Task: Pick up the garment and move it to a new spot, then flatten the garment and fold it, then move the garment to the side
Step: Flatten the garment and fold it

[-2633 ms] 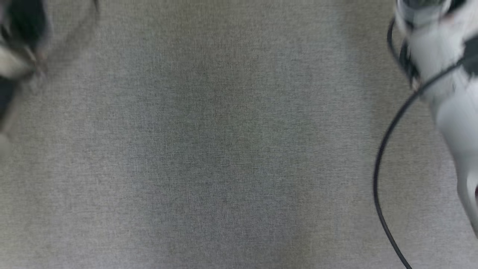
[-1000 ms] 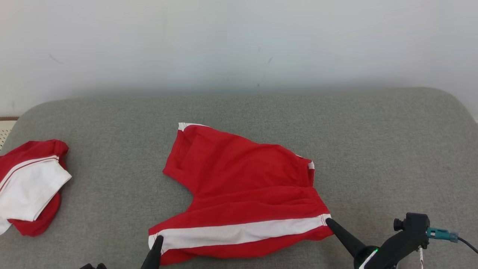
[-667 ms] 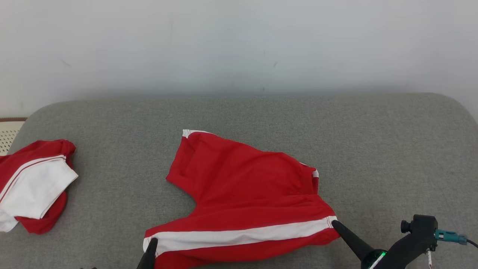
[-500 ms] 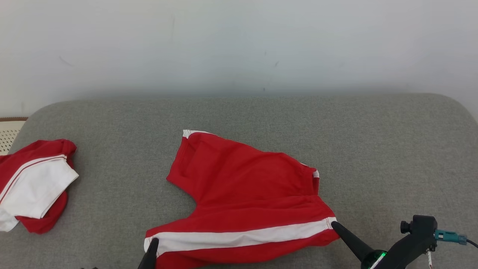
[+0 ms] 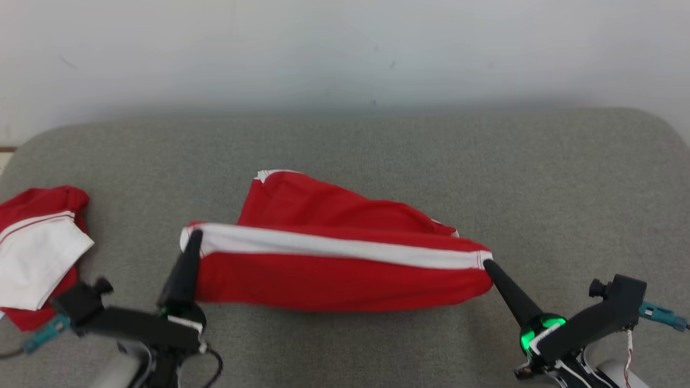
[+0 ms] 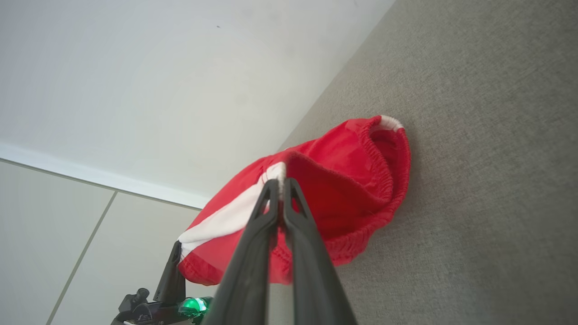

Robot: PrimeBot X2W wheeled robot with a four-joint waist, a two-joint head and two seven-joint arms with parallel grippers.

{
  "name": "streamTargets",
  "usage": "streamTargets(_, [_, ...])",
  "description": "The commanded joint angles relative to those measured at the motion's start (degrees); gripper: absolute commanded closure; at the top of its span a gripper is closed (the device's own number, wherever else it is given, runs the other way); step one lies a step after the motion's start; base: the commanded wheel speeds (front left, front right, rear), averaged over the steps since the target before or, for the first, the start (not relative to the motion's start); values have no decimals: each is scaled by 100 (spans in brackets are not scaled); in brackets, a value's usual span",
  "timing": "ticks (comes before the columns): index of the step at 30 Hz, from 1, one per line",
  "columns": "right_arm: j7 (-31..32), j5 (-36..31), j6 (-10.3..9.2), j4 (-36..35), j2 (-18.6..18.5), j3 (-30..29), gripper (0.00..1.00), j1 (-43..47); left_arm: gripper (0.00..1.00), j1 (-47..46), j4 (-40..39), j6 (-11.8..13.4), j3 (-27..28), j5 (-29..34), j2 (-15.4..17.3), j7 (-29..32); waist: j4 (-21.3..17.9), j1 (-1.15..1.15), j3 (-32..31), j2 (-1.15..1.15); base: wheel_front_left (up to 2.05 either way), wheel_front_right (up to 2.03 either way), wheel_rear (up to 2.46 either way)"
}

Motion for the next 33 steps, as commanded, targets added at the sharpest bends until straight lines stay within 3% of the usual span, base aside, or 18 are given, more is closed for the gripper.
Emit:
streamTargets(1, [-41,-42,2,24,37,-20,100,-67,100,-101,78,-2,6,46,75,-7,-98,0,287,0,0,0,0])
streamTargets(16, [-815,-581,2,452,827,-287,100,-989,100,-2681,1994,-1,-700,440,-26,-7,-551,0,1677,0,0,0,0])
streamTargets(24, [-948,-856,2,569,1210,-58,100,-1405,100,-3347,2806,-1,-1111,493,-25,26,-771,0,2054,0,0,0,0])
streamTargets(33, [-998,-1100,2,840,1440,-24,100,-1639,100,-3605,3086,-3,-1373,436,-38,7,-805,0,2196,0,0,0,0])
